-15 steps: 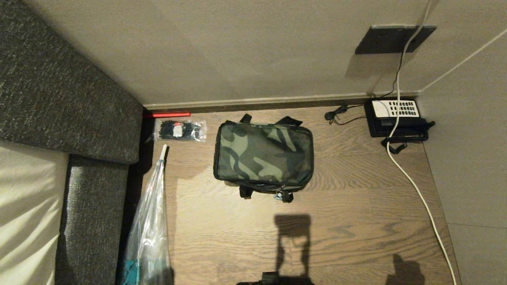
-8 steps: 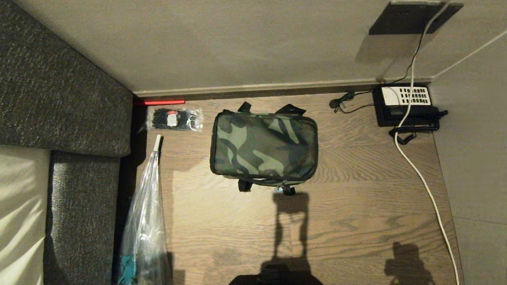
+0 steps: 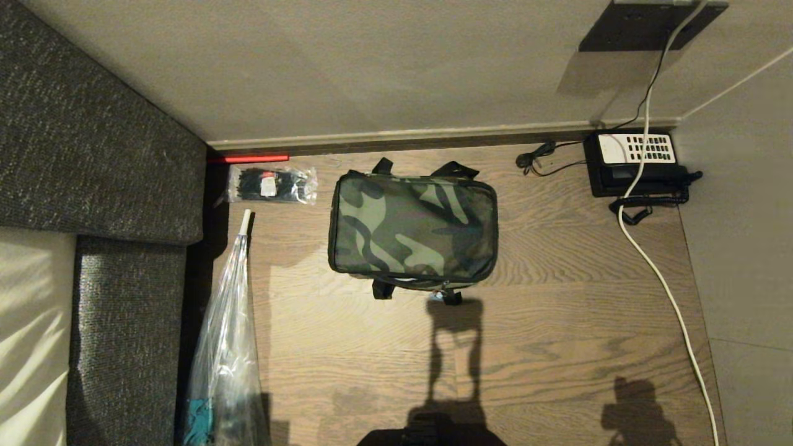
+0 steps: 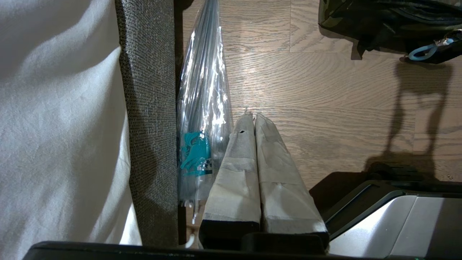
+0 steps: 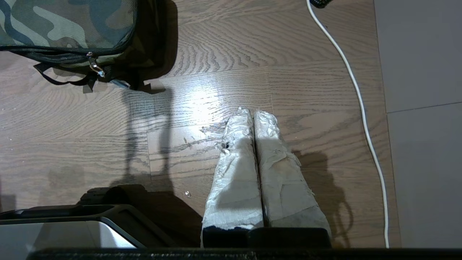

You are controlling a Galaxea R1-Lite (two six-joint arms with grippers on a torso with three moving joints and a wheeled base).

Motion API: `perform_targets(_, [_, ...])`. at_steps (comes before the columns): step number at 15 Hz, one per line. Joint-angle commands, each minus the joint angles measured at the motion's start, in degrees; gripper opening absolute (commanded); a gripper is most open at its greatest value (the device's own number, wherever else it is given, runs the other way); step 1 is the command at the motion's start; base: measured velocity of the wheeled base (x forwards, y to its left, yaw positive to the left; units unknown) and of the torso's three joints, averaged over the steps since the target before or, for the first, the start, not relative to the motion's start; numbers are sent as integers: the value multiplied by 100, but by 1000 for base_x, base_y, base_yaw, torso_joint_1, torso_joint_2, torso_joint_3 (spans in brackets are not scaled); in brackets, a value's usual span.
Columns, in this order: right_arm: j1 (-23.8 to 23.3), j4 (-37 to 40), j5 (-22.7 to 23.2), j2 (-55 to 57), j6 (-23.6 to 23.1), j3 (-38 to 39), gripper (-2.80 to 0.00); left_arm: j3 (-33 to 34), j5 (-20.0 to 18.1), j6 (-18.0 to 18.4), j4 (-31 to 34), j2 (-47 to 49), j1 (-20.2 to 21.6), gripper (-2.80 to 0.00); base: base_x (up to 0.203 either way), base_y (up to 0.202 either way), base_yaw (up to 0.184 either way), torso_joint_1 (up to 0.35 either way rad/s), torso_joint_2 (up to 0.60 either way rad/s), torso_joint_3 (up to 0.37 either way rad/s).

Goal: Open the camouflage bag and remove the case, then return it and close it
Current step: Open the top of the storage box

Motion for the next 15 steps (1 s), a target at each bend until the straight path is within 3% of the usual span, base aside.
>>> perform_targets(1, [1, -3, 2, -117, 1, 79, -280, 3, 2, -3, 7, -11, 7, -280, 0, 0, 0, 0, 0, 0])
perform_targets(7, [1, -3, 2, -117, 1, 79, -280, 6, -7, -10, -5, -2, 3, -280, 0, 0, 0, 0, 0, 0])
perform_targets(9, [1, -3, -4, -117, 1, 79, -280, 82, -34, -18, -275, -2, 6, -280, 0, 0, 0, 0, 0, 0])
perform_targets(11, [1, -3, 2, -117, 1, 79, -280, 359, -46, -26, -1091, -4, 6, -280, 0, 0, 0, 0, 0, 0])
perform_targets(15, [1, -3, 2, -117, 1, 79, -280, 416, -60, -21, -1092, -11, 7, -280, 0, 0, 0, 0, 0, 0])
